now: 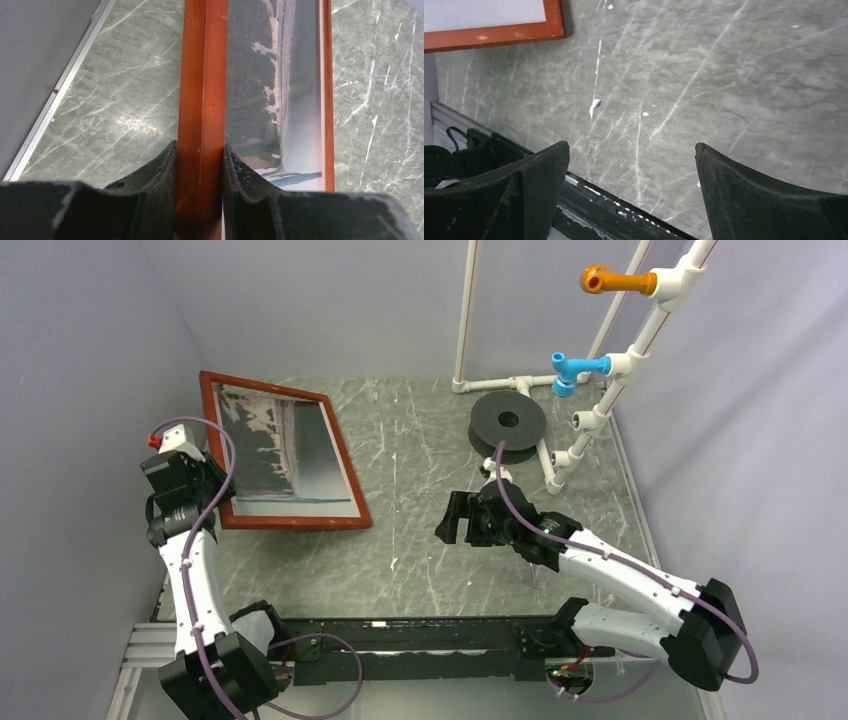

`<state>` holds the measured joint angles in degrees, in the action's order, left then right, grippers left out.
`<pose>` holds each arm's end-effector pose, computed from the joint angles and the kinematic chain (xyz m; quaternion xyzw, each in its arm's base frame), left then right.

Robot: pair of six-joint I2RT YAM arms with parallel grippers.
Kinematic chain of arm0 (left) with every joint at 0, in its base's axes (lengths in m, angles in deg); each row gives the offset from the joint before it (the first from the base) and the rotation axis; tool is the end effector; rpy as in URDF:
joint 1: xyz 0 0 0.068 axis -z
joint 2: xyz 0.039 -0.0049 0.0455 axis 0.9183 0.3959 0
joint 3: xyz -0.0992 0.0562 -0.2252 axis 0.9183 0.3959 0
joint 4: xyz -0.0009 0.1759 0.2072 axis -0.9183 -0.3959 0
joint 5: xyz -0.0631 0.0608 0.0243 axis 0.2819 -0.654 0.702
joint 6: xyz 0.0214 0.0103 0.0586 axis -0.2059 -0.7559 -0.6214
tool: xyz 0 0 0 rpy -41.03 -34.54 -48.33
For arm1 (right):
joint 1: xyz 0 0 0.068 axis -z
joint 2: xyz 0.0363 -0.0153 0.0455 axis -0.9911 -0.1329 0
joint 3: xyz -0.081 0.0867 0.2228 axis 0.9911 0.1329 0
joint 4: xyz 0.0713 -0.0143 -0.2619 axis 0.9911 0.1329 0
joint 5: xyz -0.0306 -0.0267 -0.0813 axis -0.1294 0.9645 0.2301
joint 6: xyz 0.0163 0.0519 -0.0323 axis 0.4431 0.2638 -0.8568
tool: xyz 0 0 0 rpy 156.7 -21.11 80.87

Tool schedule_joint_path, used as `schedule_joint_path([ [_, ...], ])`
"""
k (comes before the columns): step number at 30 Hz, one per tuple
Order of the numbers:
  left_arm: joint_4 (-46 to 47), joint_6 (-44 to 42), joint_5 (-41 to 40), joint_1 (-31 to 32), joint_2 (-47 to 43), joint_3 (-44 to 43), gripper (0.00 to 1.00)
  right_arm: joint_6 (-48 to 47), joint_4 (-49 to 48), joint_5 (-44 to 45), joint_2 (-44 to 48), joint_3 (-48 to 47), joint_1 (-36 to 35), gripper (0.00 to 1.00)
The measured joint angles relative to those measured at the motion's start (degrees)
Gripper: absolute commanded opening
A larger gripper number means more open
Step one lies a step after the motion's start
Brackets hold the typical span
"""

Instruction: Take the photo out of the frame

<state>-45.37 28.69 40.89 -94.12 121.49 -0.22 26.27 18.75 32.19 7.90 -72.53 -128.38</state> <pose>0.2172 0.1017 0.2749 -0.2430 0.8371 -0.0207 0.4896 0.1740 0.1757 0.2193 -0.0016 0.9118 0.2679 0.3112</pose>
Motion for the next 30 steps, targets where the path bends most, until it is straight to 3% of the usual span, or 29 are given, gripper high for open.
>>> schedule_joint_path([
  [9,0.8,-1.2,-1.5,0.0,0.0,0.9,0.00,-2.8,-12.1,-5.6,-10.2,0.0,-0.2,0.98],
  [12,1.1,-1.4,-2.3,0.1,0.0,1.3,0.00,-3.1,-19.1,-8.2,-18.6,-1.1,-0.2,0.97],
  [18,1.2,-1.8,-3.8,0.9,-0.1,1.6,0.00,-3.0,-23.5,-10.9,-35.7,-11.9,-0.6,0.97],
  [25,0.6,-1.9,-4.5,1.6,-0.1,1.3,0.01,-5.9,-25.0,-11.7,-39.7,-16.2,-1.2,0.99],
  [30,-2.3,-2.1,-4.0,1.8,0.1,-1.3,0.01,-15.7,-25.8,-9.4,-39.7,-16.4,-4.8,1.00],
])
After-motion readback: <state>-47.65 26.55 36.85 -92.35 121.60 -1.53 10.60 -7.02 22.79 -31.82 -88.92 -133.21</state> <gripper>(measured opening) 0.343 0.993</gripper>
